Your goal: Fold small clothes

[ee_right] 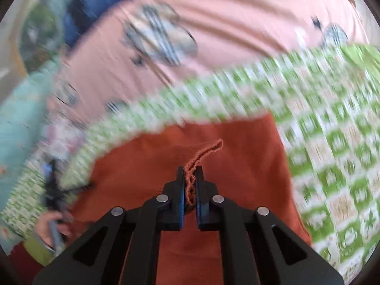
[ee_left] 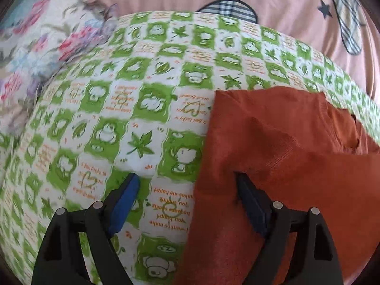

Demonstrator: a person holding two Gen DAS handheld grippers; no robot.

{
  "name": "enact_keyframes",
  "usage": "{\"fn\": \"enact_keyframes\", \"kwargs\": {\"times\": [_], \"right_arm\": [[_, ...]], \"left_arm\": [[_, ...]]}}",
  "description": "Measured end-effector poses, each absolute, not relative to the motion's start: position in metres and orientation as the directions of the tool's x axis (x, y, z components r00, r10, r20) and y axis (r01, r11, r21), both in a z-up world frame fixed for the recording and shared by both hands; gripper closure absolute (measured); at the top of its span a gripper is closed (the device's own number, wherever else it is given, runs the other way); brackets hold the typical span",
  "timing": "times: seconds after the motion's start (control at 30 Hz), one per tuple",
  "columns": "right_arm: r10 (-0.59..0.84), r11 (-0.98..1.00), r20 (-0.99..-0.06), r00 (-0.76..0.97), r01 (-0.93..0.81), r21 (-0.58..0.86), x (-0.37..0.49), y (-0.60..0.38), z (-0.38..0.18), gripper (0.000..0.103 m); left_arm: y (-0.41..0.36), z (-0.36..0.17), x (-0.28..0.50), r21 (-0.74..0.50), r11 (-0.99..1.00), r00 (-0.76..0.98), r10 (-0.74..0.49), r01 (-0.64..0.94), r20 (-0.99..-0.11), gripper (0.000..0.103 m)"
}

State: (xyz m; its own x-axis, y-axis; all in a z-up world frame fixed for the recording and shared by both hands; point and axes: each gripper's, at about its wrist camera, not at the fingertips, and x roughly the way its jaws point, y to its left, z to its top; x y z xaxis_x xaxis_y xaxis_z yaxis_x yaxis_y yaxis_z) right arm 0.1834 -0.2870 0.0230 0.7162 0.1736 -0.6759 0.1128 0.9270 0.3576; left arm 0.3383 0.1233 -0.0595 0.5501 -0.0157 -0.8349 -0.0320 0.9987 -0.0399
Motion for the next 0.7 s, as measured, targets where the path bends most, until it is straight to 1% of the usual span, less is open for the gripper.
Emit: {"fn": "enact_keyframes", "kwargs": {"times": [0.03,0.1,0.17,0.27,0.33,0.47,0.6,0.67,0.7], "right_arm": [[0.165,0.931,-0.749,0.642,0.149,0.333,0.190,-0.290,0.001,0.095],[0.186,0.918,-0.816,0.548,0.199,0.343,0.193,-0.296,-0.027,0.094],[0.200,0.902,-0.808,0.554,0.218,0.372,0.185,-0.301,-0.030,0.094],[0.154,0.904,-0.798,0.583,0.243,0.352,0.169,-0.308,-0.016,0.093],[0.174,0.892,-0.779,0.603,0.239,0.384,0.158,-0.313,-0.007,0.093],[0.187,0.890,-0.768,0.613,0.226,0.397,0.139,-0.314,0.006,0.093],[0.205,0.889,-0.764,0.612,0.210,0.407,0.117,-0.312,0.014,0.092],[0.209,0.885,-0.764,0.611,0.214,0.413,0.104,-0.313,0.015,0.090],[0.208,0.883,-0.764,0.611,0.218,0.415,0.095,-0.313,0.016,0.085]], "left_arm": [[0.125,-0.061,0.338,-0.043,0.998,0.553,-0.015,-0.039,-0.833,0.017],[0.126,-0.062,0.340,-0.032,0.998,0.552,-0.001,-0.046,-0.834,0.016],[0.127,-0.061,0.340,-0.028,0.999,0.542,-0.001,-0.041,-0.840,0.016],[0.126,-0.056,0.318,-0.031,0.999,0.535,-0.019,-0.014,-0.845,0.016],[0.129,-0.056,0.301,-0.043,0.999,0.527,-0.034,-0.005,-0.849,0.016],[0.136,-0.053,0.263,-0.076,0.997,0.525,-0.066,0.003,-0.848,0.016],[0.149,-0.059,0.220,-0.078,0.997,0.497,-0.074,0.012,-0.865,0.016],[0.154,-0.058,0.200,-0.074,0.997,0.490,-0.070,0.011,-0.869,0.016],[0.155,-0.057,0.191,-0.078,0.997,0.490,-0.076,0.017,-0.868,0.016]]}}
